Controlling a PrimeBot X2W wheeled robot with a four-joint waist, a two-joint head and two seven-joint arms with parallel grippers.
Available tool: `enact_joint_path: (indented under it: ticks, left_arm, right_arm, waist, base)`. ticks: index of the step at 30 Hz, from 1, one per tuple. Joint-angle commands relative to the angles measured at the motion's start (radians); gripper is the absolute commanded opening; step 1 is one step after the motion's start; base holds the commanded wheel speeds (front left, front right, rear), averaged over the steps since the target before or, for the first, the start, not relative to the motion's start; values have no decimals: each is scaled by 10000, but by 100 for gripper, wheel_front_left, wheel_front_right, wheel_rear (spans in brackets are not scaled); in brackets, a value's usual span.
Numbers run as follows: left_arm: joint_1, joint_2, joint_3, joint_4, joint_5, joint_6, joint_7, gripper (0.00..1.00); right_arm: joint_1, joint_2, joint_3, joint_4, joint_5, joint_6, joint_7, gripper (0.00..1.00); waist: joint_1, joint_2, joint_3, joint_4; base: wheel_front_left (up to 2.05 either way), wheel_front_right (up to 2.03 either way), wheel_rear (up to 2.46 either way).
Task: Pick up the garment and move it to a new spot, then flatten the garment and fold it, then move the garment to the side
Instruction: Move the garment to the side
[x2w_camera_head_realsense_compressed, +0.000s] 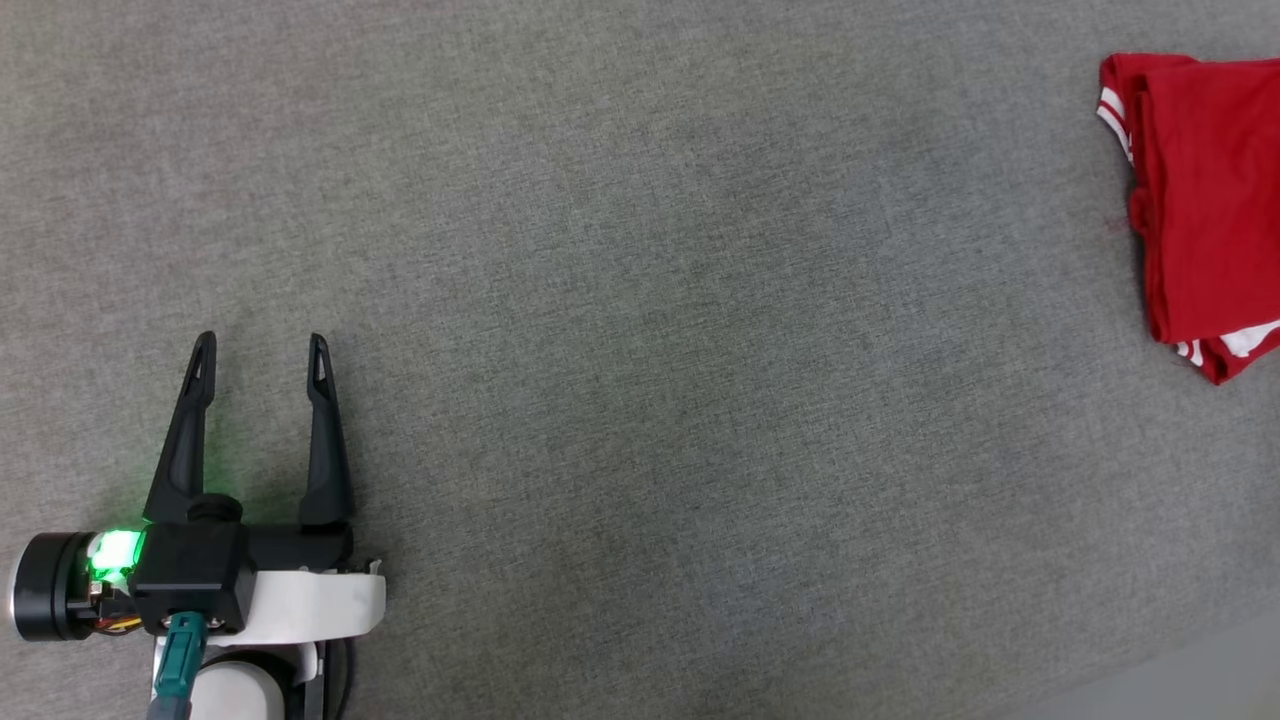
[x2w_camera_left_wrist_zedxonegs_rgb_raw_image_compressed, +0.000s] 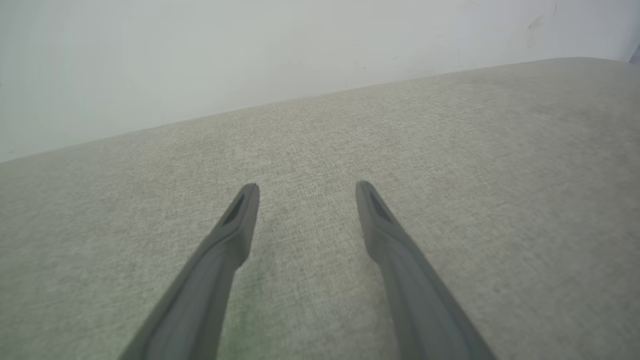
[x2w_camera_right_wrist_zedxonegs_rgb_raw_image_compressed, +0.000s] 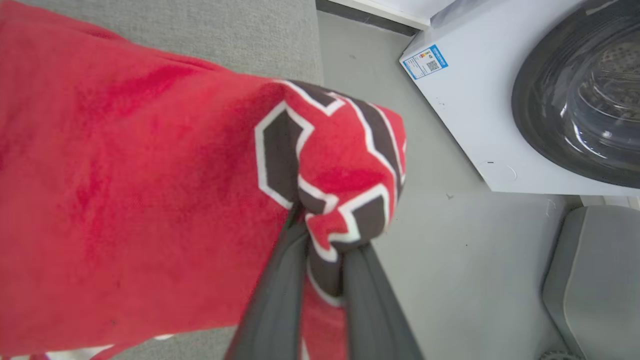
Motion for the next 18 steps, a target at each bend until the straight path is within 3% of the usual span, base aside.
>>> enact_joint_path:
  ticks: [1,2,10,18]
  left_arm:
    - [-65,34,-42,57,-22,20,-18,100]
    - [-58,15,-71,68,-39,43,-18,100]
    - [244,-200,-265,189,-155,204,-19,100]
    - [773,-516,-400,311,-283,424,-19,100]
  right_arm:
    - [-155,291,-239,353,-70,-12,-136,12]
    - [-184,447,-401,547,-95,-12,-258,97]
    - [-508,726,-1013,1148,-1663,-12,-1692,100]
    - [-379,1670,-2386,344,-3459,-12,-5007,100]
  waist:
    - [-2,0,-77,24]
    - [-2,0,-161,43]
    - [-2,0,-1107,346]
    - [-2,0,-2245,891]
  base:
    - [0,0,0]
    - [0,0,0]
    - [0,0,0]
    - [0,0,0]
